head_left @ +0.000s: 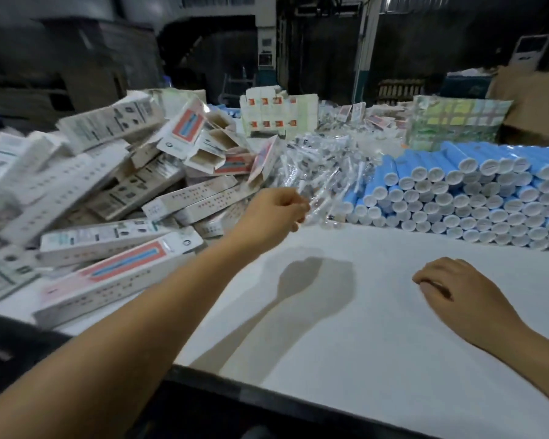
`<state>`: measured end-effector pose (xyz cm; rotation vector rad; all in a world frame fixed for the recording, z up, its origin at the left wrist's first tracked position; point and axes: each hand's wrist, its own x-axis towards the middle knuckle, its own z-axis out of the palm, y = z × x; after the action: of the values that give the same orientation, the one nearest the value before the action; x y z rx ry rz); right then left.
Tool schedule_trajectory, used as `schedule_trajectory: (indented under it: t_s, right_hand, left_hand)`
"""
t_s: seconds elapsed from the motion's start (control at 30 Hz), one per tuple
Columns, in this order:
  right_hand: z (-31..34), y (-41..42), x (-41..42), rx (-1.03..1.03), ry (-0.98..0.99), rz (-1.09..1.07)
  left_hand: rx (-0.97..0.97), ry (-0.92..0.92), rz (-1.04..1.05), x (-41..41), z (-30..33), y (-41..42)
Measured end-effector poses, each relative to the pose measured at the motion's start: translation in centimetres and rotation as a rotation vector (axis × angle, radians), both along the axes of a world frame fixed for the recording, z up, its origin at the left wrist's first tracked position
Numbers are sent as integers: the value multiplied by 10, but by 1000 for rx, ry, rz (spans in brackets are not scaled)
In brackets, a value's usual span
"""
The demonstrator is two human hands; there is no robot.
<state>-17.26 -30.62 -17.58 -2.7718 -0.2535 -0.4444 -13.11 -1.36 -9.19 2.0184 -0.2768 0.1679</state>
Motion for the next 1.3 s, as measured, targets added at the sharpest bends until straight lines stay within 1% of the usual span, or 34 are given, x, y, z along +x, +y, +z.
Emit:
schedule_trajectory:
  t_s: [0.07, 0.1, 0.13, 0.2, 0.27, 0.3, 0.33, 0.37, 0.4, 0.5, 0.6, 0.73, 0.8, 0.87, 1.0, 1.07, 1.1, 1.13, 1.17, 1.23, 1.27, 1.3]
  right_hand:
    - [-1, 0, 0, 16, 2, -1]
    - [-1, -1, 0, 24, 0, 3]
    - [-3, 1, 1, 30, -6, 11]
    - [-4, -4, 1, 50, -7, 1]
    - [-8, -6, 3, 53, 2, -4]
    - [-9, -7, 4, 48, 2, -9]
    - [-9, -8, 5, 42, 3, -12]
    - [-10, -8, 6, 36, 6, -16]
    - [-10, -9, 6, 33, 9, -20]
    - [-9, -8, 4, 47, 8, -22]
    - [-7, -4, 2, 64, -14, -17]
    - [-3, 0, -1, 53, -21, -22]
    - [-1, 1, -3, 41, -22, -24]
    - [1, 2, -5, 22, -22, -23]
    - [2, 0, -5, 5, -13, -15]
    - [2, -2, -3, 30, -13, -12]
    - [1, -1, -3, 88, -24, -17]
    - [1, -1, -3, 216, -30, -22]
    - [2, -1, -3, 428, -18, -24]
    - [7, -2, -5, 906, 50, 18]
    - [10, -5, -5, 1048, 87, 45]
    - [13, -7, -5, 1127, 123, 56]
  left_hand:
    - [125, -44, 124, -7, -3, 47]
    - [208, -72, 182, -11, -5, 70]
    - [330, -94, 232, -16, -8, 95]
    - [694, -104, 312, -23, -14, 132]
    - [1048, -31, 379, -33, -24, 163]
    - [1177, -5, 399, -37, -30, 172]
    - [1274, 1, 413, -40, -37, 178]
    - [1328, -11, 430, -42, -43, 182]
    - [1342, -24, 449, -43, -49, 183]
    - [1303, -47, 478, -40, -55, 181]
    - [1278, -56, 442, -38, -54, 178]
    - [1320, -149, 399, -42, -44, 171]
    - [1285, -168, 350, -45, -34, 160]
    - [1149, -147, 241, -46, -21, 141]
    - [773, -145, -116, -33, 3, 84]
    - [556, -13, -352, -19, 7, 50]
    - [425, 97, -468, -12, 6, 32]
    - [296, 221, -561, -6, 5, 14]
    - [198, 331, -634, 1, 3, -3]
    - [126, 474, -732, 14, -3, -35]
    - [133, 508, -763, 20, -8, -50]
    - [146, 522, -785, 24, -12, -64]
